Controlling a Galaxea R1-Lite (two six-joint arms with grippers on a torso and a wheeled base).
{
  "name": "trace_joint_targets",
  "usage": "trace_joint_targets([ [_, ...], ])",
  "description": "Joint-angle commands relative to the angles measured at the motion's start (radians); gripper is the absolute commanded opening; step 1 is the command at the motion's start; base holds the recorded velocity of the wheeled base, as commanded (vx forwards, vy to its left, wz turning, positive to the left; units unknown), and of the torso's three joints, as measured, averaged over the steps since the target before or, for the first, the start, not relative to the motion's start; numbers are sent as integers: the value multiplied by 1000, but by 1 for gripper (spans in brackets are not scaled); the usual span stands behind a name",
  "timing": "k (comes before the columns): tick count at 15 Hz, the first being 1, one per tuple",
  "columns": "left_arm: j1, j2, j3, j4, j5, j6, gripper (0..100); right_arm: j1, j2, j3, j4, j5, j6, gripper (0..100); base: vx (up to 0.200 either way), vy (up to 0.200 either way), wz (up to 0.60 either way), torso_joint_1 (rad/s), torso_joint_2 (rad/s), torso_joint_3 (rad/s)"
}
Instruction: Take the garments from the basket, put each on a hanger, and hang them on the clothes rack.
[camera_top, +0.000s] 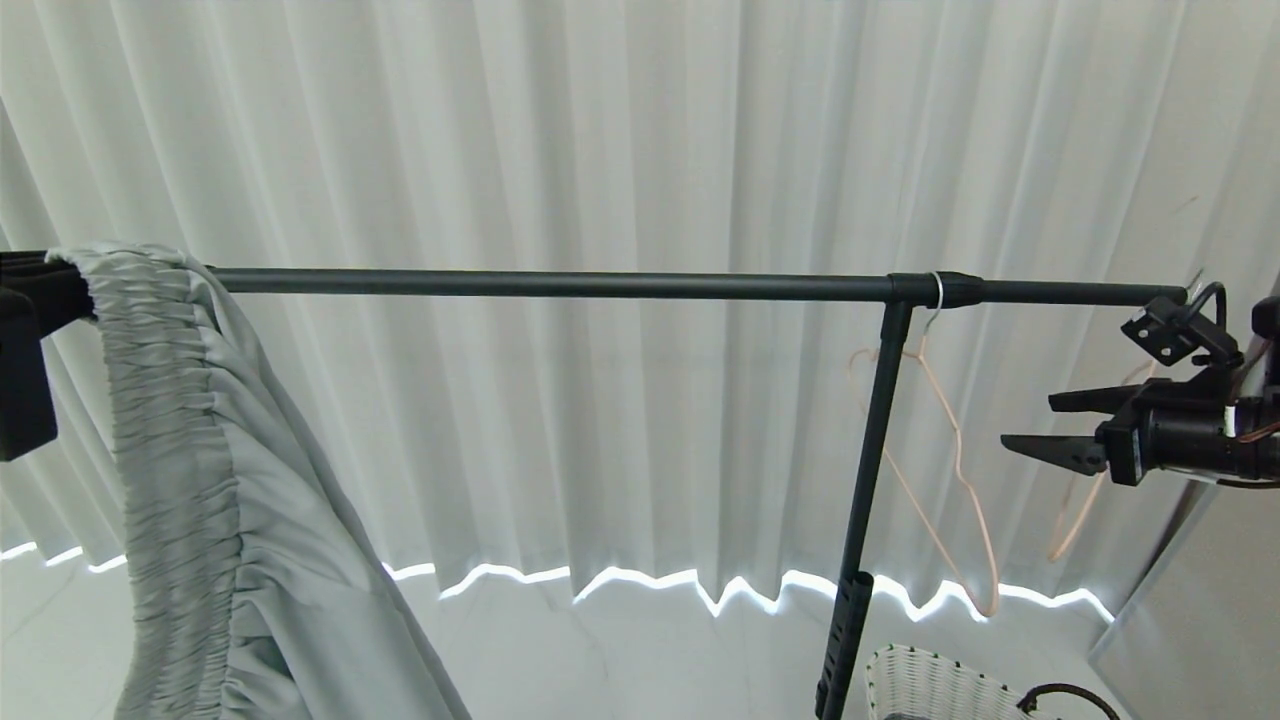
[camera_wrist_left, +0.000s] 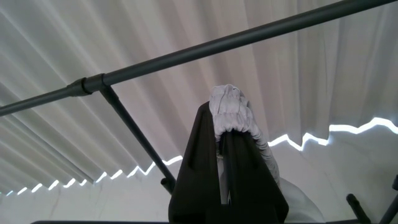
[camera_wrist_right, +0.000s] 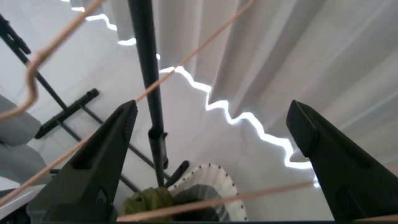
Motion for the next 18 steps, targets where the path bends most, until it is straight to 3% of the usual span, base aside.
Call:
trace_joint_targets([
  [1,1,-4,0,0,0,0,0,1,2,-15,1,12,-1,100,0,0,0,0,0,0],
  [12,1,-2,0,0,0,3,0,12,158,-169,56,16,-1,100,0,0,0,0,0,0],
  [18,1,-4,11,0,0,0,0,3,132,-100,56,15,-22,100,0,0,0,0,0,0],
])
